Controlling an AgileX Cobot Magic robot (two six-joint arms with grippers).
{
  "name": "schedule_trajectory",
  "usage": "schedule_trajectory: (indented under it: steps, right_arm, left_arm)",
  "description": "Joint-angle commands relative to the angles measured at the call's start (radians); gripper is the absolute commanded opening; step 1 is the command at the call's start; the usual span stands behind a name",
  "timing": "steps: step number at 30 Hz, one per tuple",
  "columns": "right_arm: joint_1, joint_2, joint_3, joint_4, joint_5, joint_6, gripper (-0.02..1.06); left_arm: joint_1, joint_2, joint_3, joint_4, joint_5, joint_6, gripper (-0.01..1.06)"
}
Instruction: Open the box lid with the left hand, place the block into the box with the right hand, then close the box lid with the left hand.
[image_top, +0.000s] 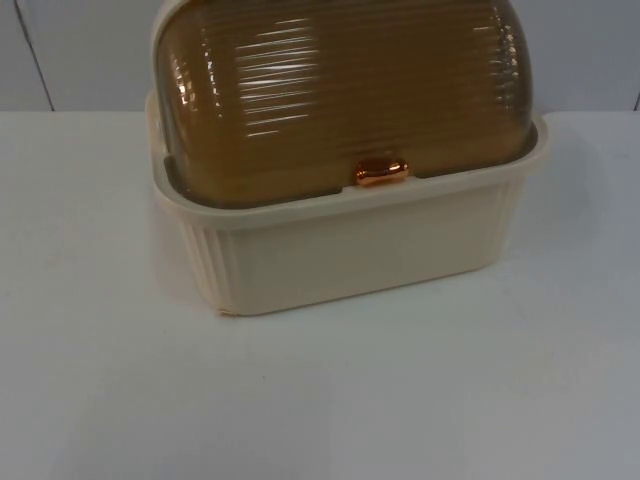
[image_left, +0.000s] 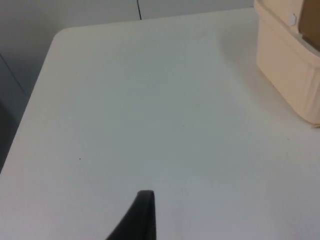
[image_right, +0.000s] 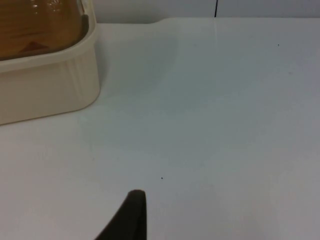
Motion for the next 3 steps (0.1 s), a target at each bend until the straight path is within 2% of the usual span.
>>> schedule_trajectory:
  steps: [1, 3]
  right_arm:
    - [0.001, -0.003, 0.005, 0.000, -0.002, 0.004, 1.05]
    - [0.001, -0.003, 0.005, 0.000, -0.002, 0.004, 1.05]
  left_arm:
    - [-0.006, -0.002, 0.005, -0.017, 0.001, -0.007, 1.03]
    - [-0.006, -0.002, 0.005, -0.019, 0.001, -0.009, 1.03]
